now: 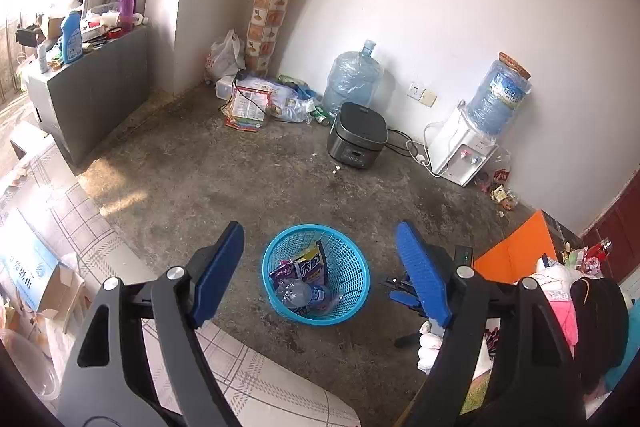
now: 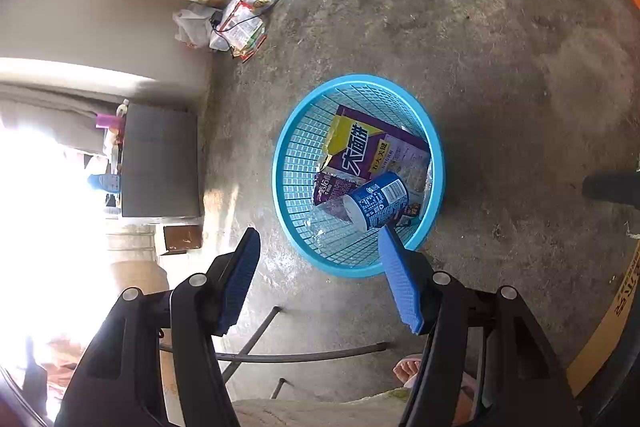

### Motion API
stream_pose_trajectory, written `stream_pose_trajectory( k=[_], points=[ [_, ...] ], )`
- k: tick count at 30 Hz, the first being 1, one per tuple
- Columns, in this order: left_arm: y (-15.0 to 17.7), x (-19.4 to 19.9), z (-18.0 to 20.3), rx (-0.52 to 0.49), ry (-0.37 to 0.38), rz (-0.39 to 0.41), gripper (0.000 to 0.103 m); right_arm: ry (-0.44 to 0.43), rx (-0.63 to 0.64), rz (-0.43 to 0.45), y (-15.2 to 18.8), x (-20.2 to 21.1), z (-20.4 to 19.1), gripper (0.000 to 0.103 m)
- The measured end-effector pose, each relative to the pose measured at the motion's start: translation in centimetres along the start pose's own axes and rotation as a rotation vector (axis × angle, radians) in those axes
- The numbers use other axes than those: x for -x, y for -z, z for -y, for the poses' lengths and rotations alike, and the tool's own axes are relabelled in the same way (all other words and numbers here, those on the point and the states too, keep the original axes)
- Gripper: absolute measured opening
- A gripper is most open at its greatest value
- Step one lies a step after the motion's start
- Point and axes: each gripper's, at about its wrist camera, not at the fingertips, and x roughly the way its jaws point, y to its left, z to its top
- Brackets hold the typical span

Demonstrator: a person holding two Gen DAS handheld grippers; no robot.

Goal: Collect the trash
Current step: 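Move both grippers back over the table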

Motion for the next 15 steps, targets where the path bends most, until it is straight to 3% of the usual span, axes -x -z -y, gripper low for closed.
stream_pose_trajectory(
  k=[3,5,12,15],
  points=[
    [1.1,4.9,-0.8,-0.009,-0.035,0.083,0.084,0.024,0.181,0.062,2.4,3.0,-3.7,0.061],
    [2.1,8.0,-1.6,-0.001,-0.067,0.131,0.09,0.023,0.311,0.111,4.2,5.2,-6.5,0.068],
    [7.0,18.0,-5.5,0.081,-0.21,0.267,0.092,-0.009,0.735,0.314,11.9,11.9,-15.3,0.094],
    [9.6,22.0,-7.5,0.133,-0.267,0.319,0.092,-0.048,0.859,0.359,14.9,13.6,-17.6,0.097]
  ],
)
